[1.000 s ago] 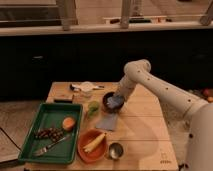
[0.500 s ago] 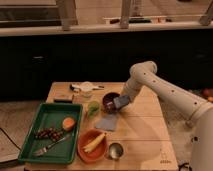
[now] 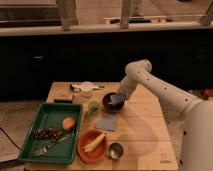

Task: Wipe purple bowl with sponge

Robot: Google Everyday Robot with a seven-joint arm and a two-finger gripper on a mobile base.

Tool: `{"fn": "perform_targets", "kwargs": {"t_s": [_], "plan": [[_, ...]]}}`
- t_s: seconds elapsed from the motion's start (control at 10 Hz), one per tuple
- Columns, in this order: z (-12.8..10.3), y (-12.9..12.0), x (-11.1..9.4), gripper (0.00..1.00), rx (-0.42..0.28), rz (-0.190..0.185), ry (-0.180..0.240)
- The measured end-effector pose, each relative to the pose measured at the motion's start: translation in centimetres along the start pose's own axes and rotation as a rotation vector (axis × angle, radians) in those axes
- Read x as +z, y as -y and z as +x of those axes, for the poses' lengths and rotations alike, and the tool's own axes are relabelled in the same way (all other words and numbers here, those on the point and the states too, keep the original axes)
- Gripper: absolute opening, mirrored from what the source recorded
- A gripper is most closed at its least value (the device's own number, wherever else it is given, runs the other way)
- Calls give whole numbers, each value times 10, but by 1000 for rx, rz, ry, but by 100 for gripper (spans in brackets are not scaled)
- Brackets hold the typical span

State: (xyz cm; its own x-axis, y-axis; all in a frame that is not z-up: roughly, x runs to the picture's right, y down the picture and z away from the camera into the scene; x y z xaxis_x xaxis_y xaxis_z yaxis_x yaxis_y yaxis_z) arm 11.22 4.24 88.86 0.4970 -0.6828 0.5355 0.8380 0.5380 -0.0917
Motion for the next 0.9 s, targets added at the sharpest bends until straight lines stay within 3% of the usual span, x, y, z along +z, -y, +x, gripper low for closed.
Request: {"fn": "perform_targets", "kwargs": {"t_s": [0.4, 0.9], "plan": [[-13, 7, -4, 0, -47, 47, 34], [-18, 0, -26, 0, -65, 97, 38]]}}
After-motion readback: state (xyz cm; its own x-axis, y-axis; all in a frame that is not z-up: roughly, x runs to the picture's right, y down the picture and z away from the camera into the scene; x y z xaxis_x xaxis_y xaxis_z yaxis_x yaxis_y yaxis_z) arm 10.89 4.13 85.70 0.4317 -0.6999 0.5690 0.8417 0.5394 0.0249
